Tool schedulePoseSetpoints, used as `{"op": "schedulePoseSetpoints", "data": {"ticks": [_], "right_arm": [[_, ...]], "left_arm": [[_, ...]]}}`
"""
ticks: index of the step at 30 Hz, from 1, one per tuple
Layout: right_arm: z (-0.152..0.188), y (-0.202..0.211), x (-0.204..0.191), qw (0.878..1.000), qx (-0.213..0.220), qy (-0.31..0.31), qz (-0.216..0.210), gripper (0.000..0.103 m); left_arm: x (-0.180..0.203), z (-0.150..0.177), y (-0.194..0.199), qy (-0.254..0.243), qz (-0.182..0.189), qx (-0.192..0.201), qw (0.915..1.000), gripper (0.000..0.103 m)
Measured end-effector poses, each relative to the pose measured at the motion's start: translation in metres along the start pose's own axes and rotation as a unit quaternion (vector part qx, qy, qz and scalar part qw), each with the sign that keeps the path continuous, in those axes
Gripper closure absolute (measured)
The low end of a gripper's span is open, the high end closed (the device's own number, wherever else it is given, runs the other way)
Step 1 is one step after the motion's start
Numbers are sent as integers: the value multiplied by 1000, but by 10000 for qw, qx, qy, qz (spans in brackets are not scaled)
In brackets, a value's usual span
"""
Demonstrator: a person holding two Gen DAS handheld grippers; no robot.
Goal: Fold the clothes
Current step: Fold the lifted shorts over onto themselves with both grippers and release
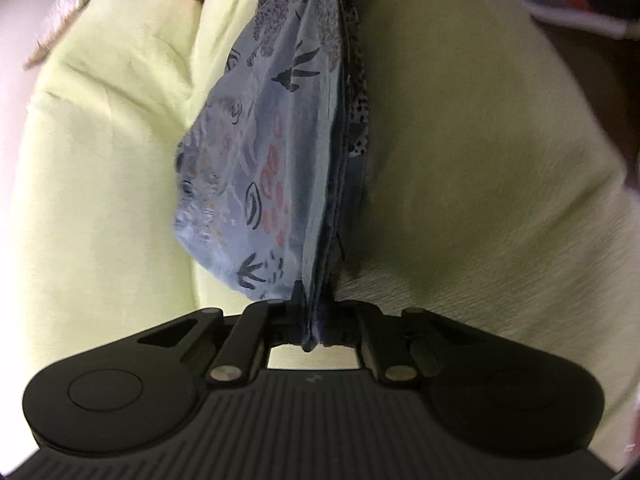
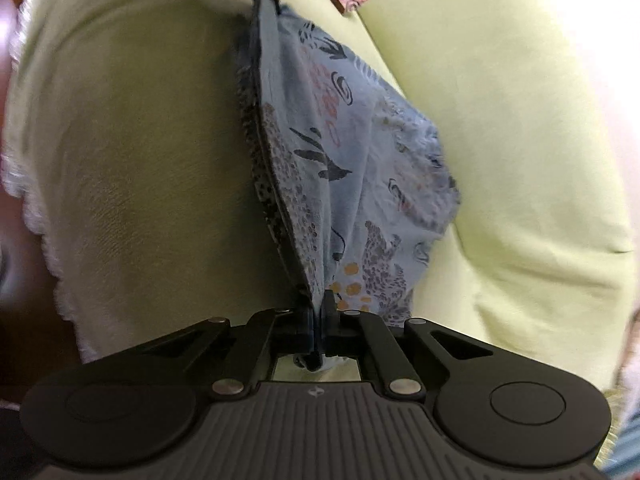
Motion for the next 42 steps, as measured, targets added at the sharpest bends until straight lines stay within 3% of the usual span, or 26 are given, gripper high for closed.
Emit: {"op": "schedulePoseSetpoints", "data": {"ticks": [3,6,9,13,15,16,18,23,26,30,32,40,42], "right_arm": [[11,19,13,9985,81,301,-442,101],[28,42,20,9927,-20,469,-1109,101],[40,65,31,9788,-215,365,-2002,101],[46,79,64,9464,-328,1,-3214,101],[44,74,93,9297,-317,-235,-3662,101],[42,68,111,9133,-305,-389,-4043,101],[42,58,136,9016,-128,-668,-4272,101],[34,-11,231,8514,45,-1398,-5054,101],[28,-61,274,8284,70,-1591,-5370,101],[29,-108,302,8196,64,-1618,-5496,101],[27,-129,312,8158,39,-1657,-5541,101],[19,-176,330,8007,38,-1740,-5733,100],[21,-187,328,8001,-25,-1855,-5705,96]], "left_arm": [[-8,-8,18,393,486,1,9980,100],[-15,-26,43,908,1035,-10,9905,100],[-23,-49,74,1469,1619,-62,9758,100],[-52,-66,96,2155,2303,-346,9483,100],[-78,-67,88,2501,2439,-485,9357,100],[-93,-65,78,2659,2472,-580,9299,100],[-120,-62,50,2971,2548,-790,9168,99],[-180,-50,-44,3625,2781,-1173,8818,99],[-202,-38,-102,4052,3036,-1475,8497,99],[-213,-24,-163,4445,3320,-1817,8119,99],[-217,-20,-184,4548,3382,-1905,8016,99],[-227,-6,-230,4669,3552,-2076,7828,96],[-226,-5,-238,4758,3600,-2122,7740,95]]}}
Point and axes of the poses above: each gripper's, at about its wrist camera, not at the fingertips, and y roughly against the way its jaws point, x to its right, z to its underside, the point moved 8 cm from there along -y, roughly the way its jaws point, and after that the axes turned 10 degrees about -z, right-handed, at the moved point
